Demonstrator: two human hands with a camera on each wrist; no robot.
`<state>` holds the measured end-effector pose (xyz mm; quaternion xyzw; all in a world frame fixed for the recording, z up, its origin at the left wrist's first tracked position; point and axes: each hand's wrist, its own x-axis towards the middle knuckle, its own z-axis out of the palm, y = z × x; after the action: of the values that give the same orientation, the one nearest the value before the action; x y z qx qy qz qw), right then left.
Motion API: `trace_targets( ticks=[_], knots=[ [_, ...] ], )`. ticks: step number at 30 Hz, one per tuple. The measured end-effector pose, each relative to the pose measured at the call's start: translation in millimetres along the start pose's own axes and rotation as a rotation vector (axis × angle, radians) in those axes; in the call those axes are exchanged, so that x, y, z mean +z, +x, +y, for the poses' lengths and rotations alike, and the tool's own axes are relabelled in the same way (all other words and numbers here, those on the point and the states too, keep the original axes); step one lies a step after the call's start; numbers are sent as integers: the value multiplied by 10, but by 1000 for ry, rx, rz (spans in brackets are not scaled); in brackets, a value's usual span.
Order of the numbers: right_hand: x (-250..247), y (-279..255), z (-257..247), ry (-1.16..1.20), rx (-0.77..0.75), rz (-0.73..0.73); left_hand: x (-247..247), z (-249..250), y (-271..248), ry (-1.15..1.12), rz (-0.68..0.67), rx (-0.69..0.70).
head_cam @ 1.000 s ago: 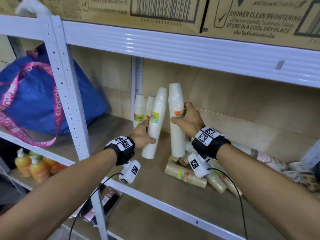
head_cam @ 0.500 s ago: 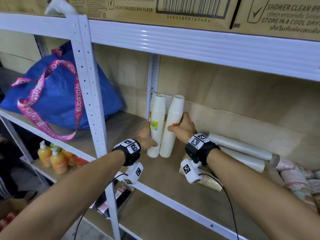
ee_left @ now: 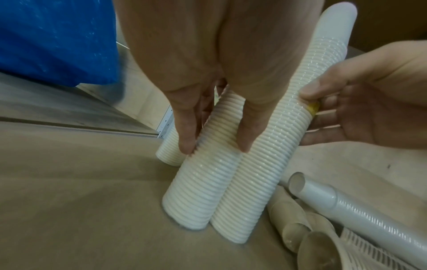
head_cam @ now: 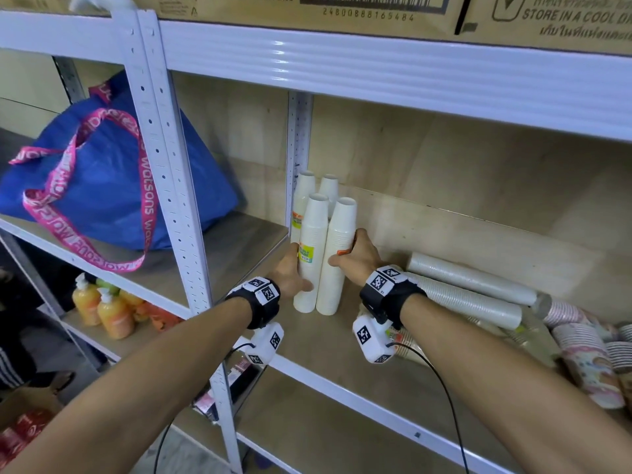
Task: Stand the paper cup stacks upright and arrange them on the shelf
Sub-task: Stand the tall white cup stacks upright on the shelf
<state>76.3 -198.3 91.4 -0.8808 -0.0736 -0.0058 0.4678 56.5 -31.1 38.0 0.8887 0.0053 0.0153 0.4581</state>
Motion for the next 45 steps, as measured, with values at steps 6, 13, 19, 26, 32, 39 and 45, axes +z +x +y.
trace_targets(
  ticks=[6,13,19,26,32,39,45],
  knots=[
    [-97,8,-73,14,-27,8,-268,318,-14,-36,29,77],
    [-320,102,-368,97,-134,54,-657,771,95,-80,115,129],
    [-386,170,-576,129,-198,54,-840,1065,163,6,94,181],
    [-361,203,-593,8,-218,65,-833,1059,216,85,59,193],
    [-408,211,-558,-6,-254,106,-800,1061,221,93,129,210],
    [-411,205,-557,19,-229,38,-835,1102,242,159,78,195],
    [-465,222,-537,10,-264,39,-850,1140,271,255,123,233]
  ],
)
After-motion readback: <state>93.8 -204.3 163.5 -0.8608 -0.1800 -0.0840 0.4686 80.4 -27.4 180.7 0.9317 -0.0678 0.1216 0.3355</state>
